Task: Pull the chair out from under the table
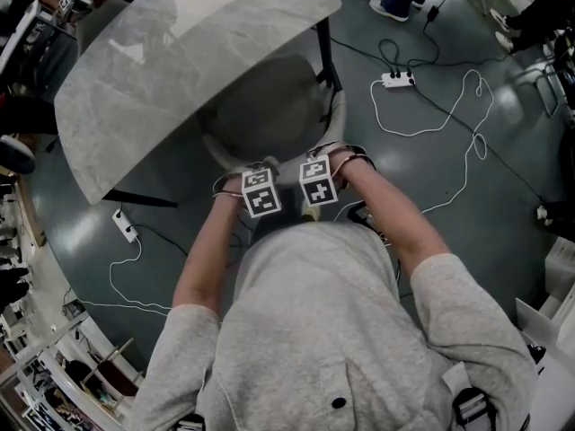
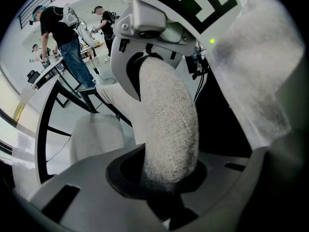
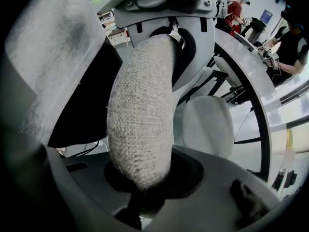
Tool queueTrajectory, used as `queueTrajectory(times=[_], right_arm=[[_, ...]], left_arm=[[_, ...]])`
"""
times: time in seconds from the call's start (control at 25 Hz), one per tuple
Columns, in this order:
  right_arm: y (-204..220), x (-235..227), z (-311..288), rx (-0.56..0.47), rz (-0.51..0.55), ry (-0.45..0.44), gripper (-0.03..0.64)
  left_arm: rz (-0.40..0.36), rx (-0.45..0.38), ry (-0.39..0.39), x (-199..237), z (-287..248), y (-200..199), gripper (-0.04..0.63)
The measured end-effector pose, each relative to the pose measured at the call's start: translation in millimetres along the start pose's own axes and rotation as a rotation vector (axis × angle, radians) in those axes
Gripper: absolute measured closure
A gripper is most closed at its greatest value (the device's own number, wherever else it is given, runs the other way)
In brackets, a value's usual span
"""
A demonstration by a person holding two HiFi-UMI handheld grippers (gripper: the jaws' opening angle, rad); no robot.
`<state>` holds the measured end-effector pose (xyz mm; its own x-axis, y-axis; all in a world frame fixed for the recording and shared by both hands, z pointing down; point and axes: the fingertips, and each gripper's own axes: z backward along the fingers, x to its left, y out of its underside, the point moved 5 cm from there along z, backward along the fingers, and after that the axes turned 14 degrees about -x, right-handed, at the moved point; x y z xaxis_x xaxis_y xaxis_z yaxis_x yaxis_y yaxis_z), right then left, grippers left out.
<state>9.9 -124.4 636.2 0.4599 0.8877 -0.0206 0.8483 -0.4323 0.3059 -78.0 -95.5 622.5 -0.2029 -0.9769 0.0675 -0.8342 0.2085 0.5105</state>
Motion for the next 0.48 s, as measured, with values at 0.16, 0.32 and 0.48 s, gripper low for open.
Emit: queueTrajectory(times=[0.16,0.32,0.48], right_arm=[[-1,9,-1,0.002,-0.003,-0.002,0.526],[-3,17,-1,0.003,-0.003,-0.004,0.526],[-3,25,-2,0.005,-0.002,-0.003,0.526]], left_arm=[[-0.001,-0.004,-0.003,-9,-1,-1,0.503],[-0.004,-0.004,-0.003,-17,-1,-1,0.503],[-0.003,-0.003,-0.005,-25,-2,-2,0.503]])
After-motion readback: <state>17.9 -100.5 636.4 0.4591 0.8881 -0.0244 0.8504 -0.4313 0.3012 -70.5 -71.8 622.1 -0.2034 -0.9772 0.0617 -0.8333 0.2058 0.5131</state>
